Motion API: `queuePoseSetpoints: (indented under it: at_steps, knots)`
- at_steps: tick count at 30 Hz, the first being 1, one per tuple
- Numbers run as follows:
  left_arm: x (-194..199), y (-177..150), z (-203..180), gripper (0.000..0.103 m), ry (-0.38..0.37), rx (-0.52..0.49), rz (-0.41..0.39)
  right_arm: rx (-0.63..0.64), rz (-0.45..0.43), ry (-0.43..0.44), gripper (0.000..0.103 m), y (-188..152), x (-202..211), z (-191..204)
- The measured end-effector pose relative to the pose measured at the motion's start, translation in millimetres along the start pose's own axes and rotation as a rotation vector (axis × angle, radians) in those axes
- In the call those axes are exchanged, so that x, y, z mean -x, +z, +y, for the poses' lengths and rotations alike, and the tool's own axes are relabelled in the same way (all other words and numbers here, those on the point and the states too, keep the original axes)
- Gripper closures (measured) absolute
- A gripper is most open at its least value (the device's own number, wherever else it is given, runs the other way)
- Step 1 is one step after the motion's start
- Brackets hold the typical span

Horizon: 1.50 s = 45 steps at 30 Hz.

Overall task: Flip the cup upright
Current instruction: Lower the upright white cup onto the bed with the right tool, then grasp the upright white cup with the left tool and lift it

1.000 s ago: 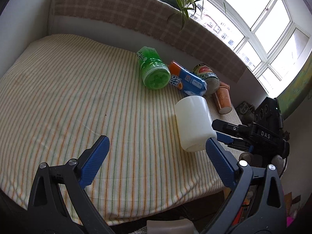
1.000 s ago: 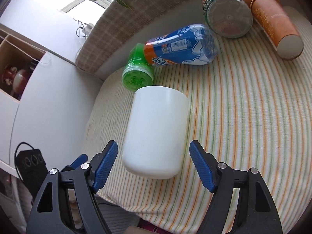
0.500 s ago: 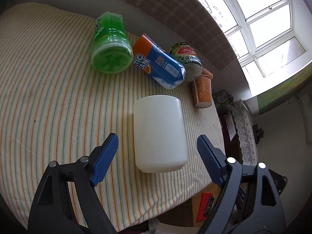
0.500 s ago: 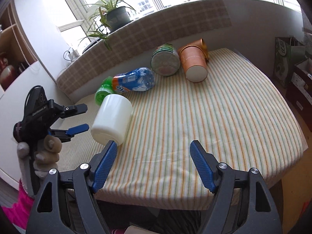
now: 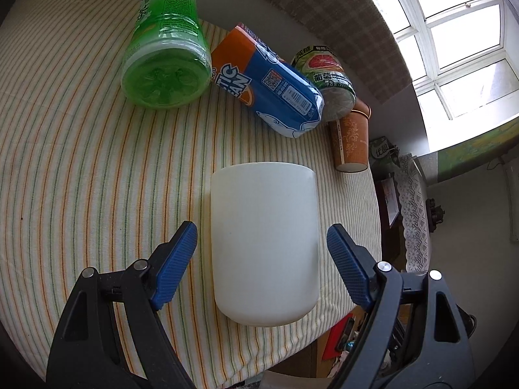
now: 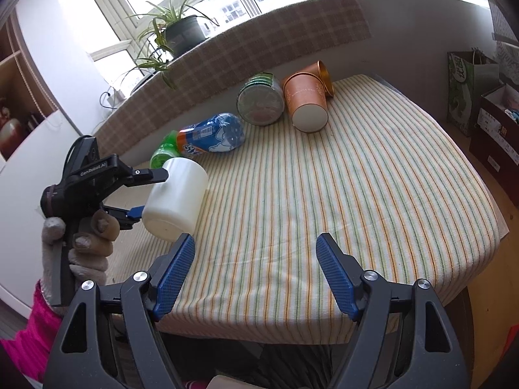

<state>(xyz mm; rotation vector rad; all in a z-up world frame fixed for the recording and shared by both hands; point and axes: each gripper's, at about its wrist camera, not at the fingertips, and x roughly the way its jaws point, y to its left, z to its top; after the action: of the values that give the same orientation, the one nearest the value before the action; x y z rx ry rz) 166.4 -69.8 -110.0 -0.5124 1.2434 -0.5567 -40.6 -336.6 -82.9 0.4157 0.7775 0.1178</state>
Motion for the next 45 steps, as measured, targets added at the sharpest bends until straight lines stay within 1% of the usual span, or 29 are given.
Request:
queuePoseSetpoints:
  at_steps: [2,4,7,10,17,22,31,40,45]
  knots:
    - [-5,2,0,0.019,-0.006,0.010,0.014,-0.004,0.004,0.001,0.026,-1,-1,-1]
    - [-10,3,0,0.024,-0.008,0.016,0.028,-0.007,0.006,-0.001,0.026,-2,0,-2]
    - [-15,5,1,0.027,-0.013,0.029,0.043,-0.012,0.005,-0.010,0.026,-2,0,-4]
    - [-15,5,1,0.027,-0.016,0.030,0.037,-0.017,0.001,-0.018,0.026,-2,1,-6]
    - [-17,3,-8,0.027,0.003,0.005,0.016,-0.015,0.006,-0.022,0.026,-3,0,-4]
    - [-11,-2,-17,0.027,0.034,-0.044,-0.026,-0.002,0.004,-0.035,0.026,-2,-1,-2]
    - [8,-15,-38,0.027,0.094,-0.164,-0.129,-0.005,0.011,-0.034,0.026,-3,-4,-2]
    - [12,-22,-52,0.027,0.137,-0.243,-0.180,-0.006,0.017,-0.036,0.026,-4,-5,-3]
    - [11,-27,-62,0.027,0.195,-0.311,-0.225,-0.016,0.020,-0.036,0.026,-5,-6,-6]
